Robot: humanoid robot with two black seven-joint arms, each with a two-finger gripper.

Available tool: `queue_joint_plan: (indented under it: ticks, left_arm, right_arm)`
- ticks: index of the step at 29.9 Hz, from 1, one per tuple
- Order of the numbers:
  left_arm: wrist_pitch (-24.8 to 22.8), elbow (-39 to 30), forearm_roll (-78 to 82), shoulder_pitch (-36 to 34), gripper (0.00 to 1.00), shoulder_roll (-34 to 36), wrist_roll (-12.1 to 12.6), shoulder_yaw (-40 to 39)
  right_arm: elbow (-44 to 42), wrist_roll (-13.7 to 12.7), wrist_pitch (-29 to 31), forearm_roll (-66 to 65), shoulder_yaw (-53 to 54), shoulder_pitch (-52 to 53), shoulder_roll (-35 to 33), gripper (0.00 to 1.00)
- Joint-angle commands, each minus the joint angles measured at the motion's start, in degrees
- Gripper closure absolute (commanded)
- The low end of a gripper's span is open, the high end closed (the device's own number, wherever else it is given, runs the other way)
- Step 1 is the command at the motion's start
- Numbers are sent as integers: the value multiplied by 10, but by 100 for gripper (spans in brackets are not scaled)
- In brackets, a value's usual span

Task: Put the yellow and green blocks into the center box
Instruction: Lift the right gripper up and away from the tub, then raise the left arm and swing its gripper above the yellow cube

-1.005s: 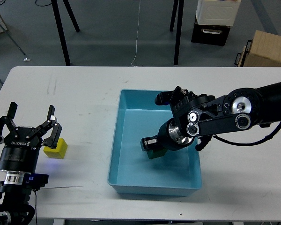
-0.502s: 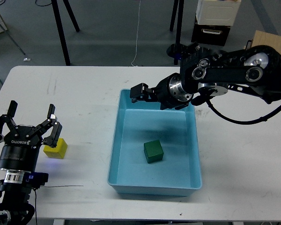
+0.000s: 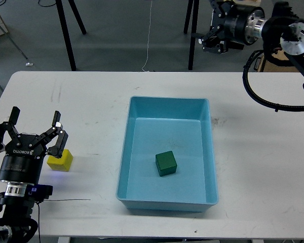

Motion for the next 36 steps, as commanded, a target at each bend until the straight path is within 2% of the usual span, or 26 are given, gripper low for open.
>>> queue_joint_plan:
  ticks: [1, 5, 10, 16, 20, 24, 28, 32, 33, 36]
  left_arm:
    - [0, 0, -1, -3, 0, 1, -1, -1]
    - [0, 0, 0, -10, 0, 2, -1, -2]
    - [0, 1, 0, -18, 0, 3, -1, -3]
    - [0, 2, -3, -34, 0, 2, -11, -15]
    - [4, 1, -6, -41, 0, 1, -14, -40]
    - [38, 2, -3, -63, 0, 16, -36, -46]
    - [18, 7, -7, -64, 0, 21, -66, -69]
    - [0, 9, -6, -72, 0, 25, -61, -97]
    - [0, 16, -6, -82, 0, 26, -68, -102]
    - [0, 53, -5, -127, 0, 26, -67, -100]
  right_arm:
    - [15, 6, 48, 23, 143, -100, -36, 0]
    - [105, 11, 54, 71, 248, -227, -107, 0]
    - [193, 50, 84, 98, 437, -421, -118, 0]
    - [323, 86, 117, 107, 584, -647, -39, 0]
    - [389, 91, 117, 142, 627, -764, 31, 0]
    - [407, 91, 116, 157, 636, -838, 61, 0]
    - [418, 91, 113, 156, 636, -859, 55, 0]
    - [423, 90, 113, 156, 633, -866, 35, 0]
    - [423, 90, 113, 156, 630, -867, 29, 0]
    - [427, 89, 114, 156, 629, -869, 20, 0]
